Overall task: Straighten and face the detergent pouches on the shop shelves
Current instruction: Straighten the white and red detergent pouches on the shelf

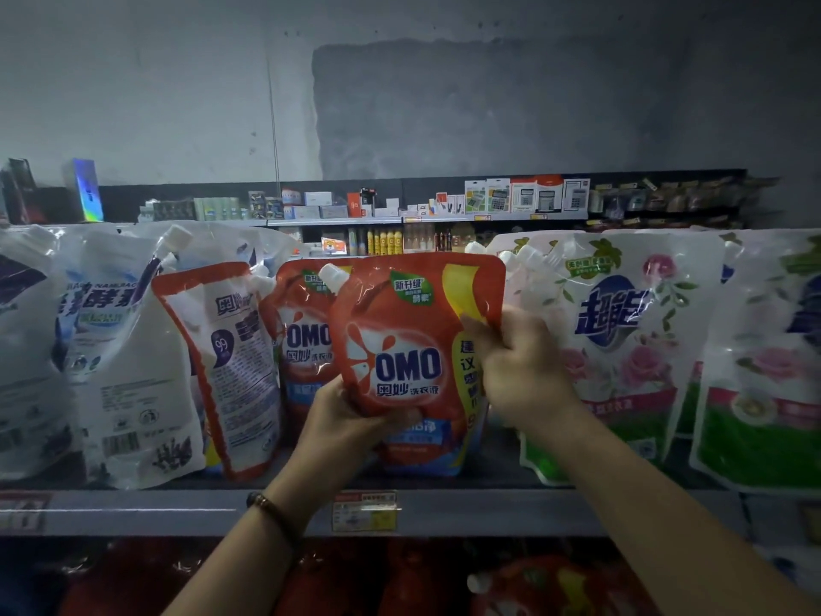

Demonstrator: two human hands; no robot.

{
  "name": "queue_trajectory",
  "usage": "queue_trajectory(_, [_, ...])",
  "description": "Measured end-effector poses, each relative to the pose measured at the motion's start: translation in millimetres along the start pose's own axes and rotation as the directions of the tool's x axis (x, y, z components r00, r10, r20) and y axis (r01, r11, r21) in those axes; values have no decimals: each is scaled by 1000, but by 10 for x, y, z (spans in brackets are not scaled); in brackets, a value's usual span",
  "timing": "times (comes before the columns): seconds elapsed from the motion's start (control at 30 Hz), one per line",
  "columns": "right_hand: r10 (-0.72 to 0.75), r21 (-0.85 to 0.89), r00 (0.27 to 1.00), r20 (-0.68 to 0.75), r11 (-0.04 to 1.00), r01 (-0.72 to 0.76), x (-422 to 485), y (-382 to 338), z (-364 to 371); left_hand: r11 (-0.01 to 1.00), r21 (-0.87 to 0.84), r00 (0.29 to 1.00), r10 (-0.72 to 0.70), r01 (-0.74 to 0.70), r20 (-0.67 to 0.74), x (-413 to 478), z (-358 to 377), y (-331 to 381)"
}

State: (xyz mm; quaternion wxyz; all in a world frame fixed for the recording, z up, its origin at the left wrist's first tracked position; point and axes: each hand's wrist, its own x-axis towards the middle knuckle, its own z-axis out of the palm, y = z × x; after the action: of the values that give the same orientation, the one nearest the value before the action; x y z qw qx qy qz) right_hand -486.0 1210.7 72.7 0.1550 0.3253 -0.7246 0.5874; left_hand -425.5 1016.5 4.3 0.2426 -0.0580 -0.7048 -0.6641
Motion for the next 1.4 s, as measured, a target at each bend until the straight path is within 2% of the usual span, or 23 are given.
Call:
queue_trajectory(0.1, [81, 8, 996, 46, 997, -81, -14, -25, -115, 999, 25, 1000, -26, 26, 5, -4, 13, -33])
queue_trajectory(0.37, [63, -27, 996, 56, 998, -62, -185, -35, -329, 998, 38, 996, -54, 51, 67, 17, 69, -57])
queue_trajectory(0.47, [103, 66, 994, 20, 992, -104, -341, 17, -465, 997, 42, 995, -70, 67, 75, 35, 81, -63])
queue_trajectory(0.6, [162, 67, 986, -45, 985, -159, -492, 171, -548, 995, 40, 991, -99, 96, 89, 66, 121, -48])
queue_trajectory(0.9, [300, 41, 954, 11, 953, -300, -794, 341, -397, 994, 35, 985, -106, 102, 136, 84, 228, -22])
queue_trajectory(1.4, [289, 59, 957, -16, 956, -287, -866, 309, -203, 985, 139, 979, -126, 104, 161, 19, 229, 32])
